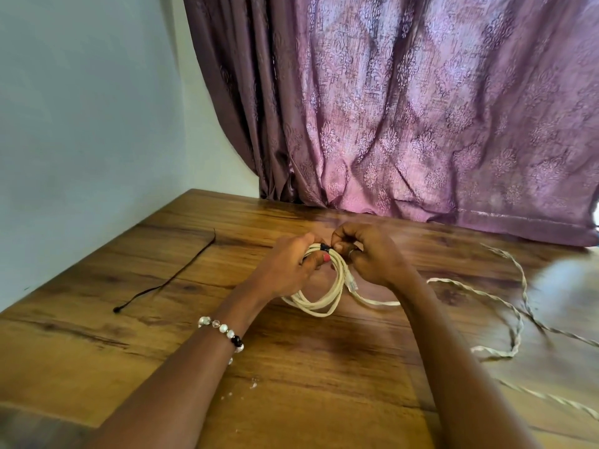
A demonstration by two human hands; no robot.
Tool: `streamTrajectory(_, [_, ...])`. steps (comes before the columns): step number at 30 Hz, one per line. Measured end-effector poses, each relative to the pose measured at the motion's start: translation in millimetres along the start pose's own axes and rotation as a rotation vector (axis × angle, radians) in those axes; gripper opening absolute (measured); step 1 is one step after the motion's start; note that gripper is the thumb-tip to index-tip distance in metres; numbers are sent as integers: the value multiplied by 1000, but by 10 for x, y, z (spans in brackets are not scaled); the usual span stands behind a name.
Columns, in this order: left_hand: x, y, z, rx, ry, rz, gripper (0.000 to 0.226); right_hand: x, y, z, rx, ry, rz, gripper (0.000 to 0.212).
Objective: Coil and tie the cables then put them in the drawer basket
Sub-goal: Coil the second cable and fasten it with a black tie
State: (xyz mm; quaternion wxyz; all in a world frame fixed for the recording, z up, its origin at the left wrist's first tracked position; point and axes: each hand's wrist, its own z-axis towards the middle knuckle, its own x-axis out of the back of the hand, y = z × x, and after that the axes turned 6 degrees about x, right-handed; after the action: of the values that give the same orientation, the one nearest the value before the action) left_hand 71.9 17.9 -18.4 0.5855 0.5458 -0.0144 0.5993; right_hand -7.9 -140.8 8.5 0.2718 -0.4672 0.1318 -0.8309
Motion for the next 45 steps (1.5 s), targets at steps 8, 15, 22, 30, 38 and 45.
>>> streamTrajectory(8, [10, 42, -3, 1, 18, -7, 25, 20, 61, -29, 24, 38, 30, 34])
streamTrajectory(15, [9, 9, 5, -10, 3, -24, 25, 15, 14, -31, 103, 20, -75, 18])
streamTrajectory(22, [3, -14, 16, -34, -13, -20, 26, 24, 14, 0, 113, 20, -199, 17])
streamTrajectory(30, [-20, -46, 34, -29, -16, -14, 27, -23, -37, 36, 98, 8, -218, 18])
streamTrajectory(38, [-29, -33, 28, -11, -3, -80, 22, -22, -41, 25, -41, 121, 47, 16])
streamTrajectory(45, [-6, -22, 32, 46, -3, -152, 25, 10, 18, -46, -268, 168, 484, 35])
